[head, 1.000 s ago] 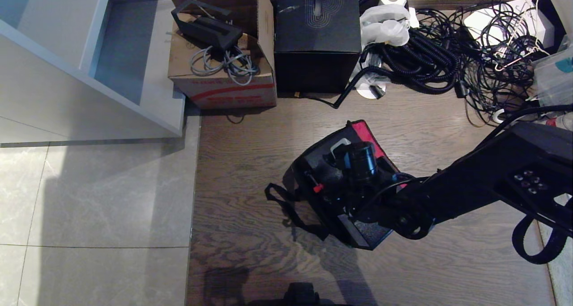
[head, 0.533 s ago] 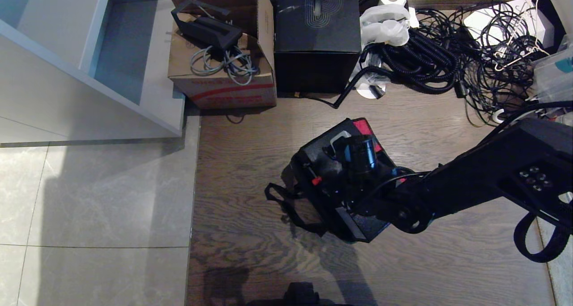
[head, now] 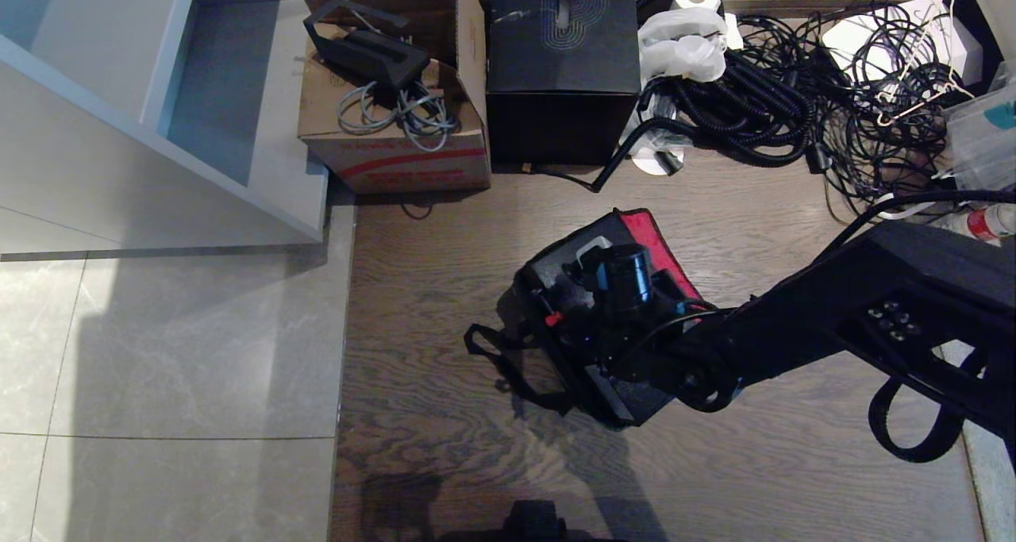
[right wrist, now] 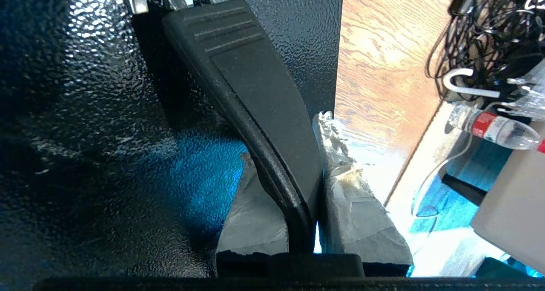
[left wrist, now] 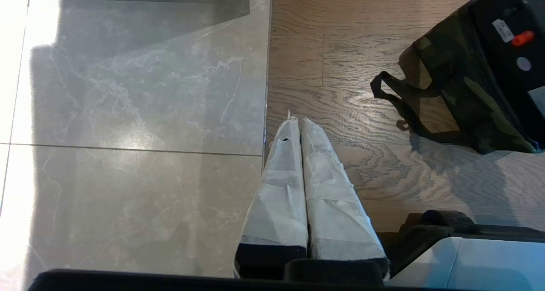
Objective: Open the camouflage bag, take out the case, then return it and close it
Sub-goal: Place the black box back
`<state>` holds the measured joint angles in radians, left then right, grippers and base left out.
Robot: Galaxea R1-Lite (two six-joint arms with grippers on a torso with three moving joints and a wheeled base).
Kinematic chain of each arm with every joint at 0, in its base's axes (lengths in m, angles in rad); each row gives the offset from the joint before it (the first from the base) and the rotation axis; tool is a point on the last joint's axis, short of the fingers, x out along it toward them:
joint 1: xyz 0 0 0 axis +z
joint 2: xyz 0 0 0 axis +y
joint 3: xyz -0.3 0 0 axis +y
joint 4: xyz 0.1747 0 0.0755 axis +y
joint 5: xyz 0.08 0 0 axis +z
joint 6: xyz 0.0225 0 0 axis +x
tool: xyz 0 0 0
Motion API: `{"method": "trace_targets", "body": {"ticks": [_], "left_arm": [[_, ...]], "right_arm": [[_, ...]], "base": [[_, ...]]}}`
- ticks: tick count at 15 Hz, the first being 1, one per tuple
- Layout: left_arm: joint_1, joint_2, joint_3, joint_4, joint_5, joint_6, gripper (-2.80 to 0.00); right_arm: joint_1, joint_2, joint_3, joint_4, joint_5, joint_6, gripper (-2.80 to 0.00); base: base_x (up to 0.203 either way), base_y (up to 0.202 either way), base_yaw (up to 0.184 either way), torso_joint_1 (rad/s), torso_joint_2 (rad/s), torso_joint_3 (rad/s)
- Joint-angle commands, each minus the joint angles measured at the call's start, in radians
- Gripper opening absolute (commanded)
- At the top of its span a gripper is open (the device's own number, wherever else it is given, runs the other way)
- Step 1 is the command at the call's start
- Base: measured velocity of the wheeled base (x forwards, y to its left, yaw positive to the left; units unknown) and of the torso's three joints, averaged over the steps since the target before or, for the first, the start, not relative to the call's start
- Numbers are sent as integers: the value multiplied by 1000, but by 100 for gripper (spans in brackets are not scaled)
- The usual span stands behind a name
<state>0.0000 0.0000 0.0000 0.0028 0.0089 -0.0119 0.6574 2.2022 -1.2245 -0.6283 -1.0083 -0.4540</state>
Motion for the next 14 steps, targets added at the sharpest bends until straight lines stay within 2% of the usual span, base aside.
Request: {"method": "trace_targets", "body": {"ticks": [1,12,13,14], "left_arm": [[0,0,0,0,0,0,-280],[0,0,0,0,0,0,-280],[0,0,0,0,0,0,-280],[0,0,0,0,0,0,-280]], "right_arm": [[1,31,-14,-5,-6,-3,-280],[-1,108,-75,-31,-24,2,-280],[-1,111,-75,-31,-24,0,0],[0,115,-75,-31,-24,1,0]], "base": [[0,0,0,0,0,0],[0,0,0,0,0,0],[0,0,0,0,0,0],[0,0,0,0,0,0]]}}
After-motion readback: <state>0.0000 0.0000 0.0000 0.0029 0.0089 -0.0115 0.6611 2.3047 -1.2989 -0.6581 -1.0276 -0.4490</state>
